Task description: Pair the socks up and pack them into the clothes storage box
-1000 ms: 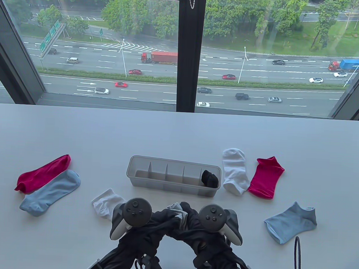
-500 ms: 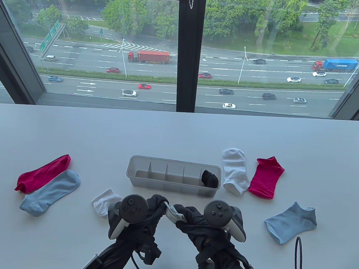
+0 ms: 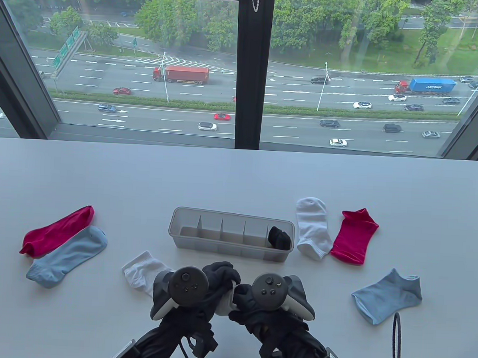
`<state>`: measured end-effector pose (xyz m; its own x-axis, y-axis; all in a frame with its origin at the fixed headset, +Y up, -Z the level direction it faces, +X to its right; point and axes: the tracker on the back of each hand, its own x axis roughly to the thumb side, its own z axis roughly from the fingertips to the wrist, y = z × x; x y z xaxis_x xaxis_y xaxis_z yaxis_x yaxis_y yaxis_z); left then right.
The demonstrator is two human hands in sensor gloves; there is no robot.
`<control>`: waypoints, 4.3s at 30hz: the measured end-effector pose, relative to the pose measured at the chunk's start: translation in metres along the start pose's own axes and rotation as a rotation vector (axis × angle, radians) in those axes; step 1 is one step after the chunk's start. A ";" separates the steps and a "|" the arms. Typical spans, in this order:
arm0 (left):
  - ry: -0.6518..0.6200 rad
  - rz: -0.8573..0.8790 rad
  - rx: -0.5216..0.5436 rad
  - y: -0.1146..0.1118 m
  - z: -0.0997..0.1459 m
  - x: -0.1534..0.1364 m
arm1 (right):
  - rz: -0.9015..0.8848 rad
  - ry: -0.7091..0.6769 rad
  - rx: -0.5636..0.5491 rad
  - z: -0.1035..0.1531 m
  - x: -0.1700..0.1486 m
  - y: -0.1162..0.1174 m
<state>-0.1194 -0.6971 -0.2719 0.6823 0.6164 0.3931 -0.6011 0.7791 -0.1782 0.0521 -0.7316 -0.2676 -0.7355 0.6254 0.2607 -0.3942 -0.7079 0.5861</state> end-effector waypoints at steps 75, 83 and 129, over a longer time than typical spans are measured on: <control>0.041 0.017 -0.161 -0.016 0.002 -0.004 | -0.467 -0.075 -0.240 0.018 -0.017 -0.017; 0.026 0.243 -0.072 0.000 0.003 -0.021 | -0.372 0.006 -0.371 0.022 -0.030 -0.030; 0.082 0.365 -0.157 -0.002 0.002 -0.025 | -0.261 0.068 -0.241 0.009 -0.035 -0.009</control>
<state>-0.1361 -0.7137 -0.2796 0.4702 0.8580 0.2066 -0.7436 0.5113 -0.4308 0.0862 -0.7442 -0.2746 -0.6250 0.7775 0.0698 -0.6860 -0.5897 0.4263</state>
